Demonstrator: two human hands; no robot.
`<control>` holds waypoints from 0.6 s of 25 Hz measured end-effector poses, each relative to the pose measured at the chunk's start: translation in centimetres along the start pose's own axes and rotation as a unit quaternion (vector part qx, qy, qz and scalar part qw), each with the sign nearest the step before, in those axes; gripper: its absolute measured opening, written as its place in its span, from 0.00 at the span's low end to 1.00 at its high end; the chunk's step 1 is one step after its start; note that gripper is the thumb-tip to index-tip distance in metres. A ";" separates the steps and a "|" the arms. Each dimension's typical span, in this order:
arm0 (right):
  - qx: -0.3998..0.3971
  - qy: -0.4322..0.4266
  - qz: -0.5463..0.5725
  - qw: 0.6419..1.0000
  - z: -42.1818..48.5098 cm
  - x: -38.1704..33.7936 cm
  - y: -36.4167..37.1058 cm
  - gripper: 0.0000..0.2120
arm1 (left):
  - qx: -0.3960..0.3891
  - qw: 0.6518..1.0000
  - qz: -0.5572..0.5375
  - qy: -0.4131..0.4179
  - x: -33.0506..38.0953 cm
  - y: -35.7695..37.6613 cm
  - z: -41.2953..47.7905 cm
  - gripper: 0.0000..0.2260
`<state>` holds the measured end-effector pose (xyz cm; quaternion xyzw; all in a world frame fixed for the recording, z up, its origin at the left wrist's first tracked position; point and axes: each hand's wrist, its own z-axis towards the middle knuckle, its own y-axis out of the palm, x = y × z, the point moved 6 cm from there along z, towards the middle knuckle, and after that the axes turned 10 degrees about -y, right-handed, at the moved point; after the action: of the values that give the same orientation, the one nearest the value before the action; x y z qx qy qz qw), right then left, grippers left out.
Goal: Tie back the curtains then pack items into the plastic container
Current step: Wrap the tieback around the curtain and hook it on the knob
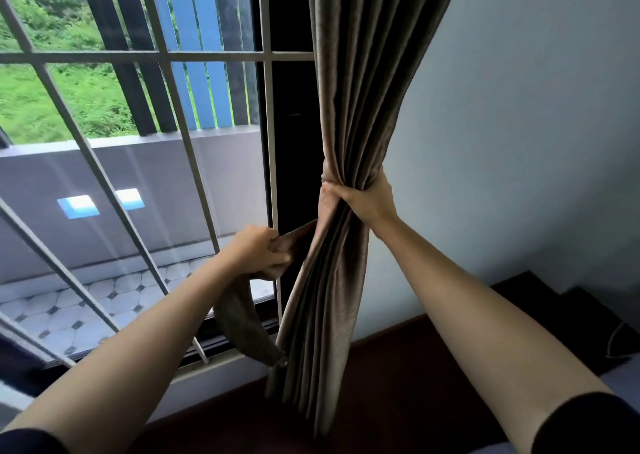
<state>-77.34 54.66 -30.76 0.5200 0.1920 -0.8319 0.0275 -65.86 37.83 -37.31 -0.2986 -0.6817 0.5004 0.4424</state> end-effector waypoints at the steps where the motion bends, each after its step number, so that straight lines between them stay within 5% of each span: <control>1: -0.019 0.012 -0.010 1.000 0.3 0.1 -0.1 0.37 | 0.020 1.000 0.008 -0.006 -0.2 -0.2 -0.4 0.20; 3: -0.048 0.026 -0.024 0.998 0.5 0.1 -0.2 0.37 | 0.025 1.000 -0.004 -0.004 0.4 -0.4 -0.8 0.20; 10: -0.098 0.039 -0.018 0.994 0.5 0.0 -0.4 0.37 | -0.137 0.989 -0.055 0.029 2.9 1.3 -1.8 0.11; 15: -0.116 0.045 -0.010 0.992 1.2 0.2 -1.1 0.36 | -0.089 0.994 0.026 -0.059 2.9 1.6 -4.1 0.09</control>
<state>-78.78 55.29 -30.18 0.5479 0.2934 -0.7802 0.0711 -63.50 42.49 -37.55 -0.3242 -0.7405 0.4660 0.3598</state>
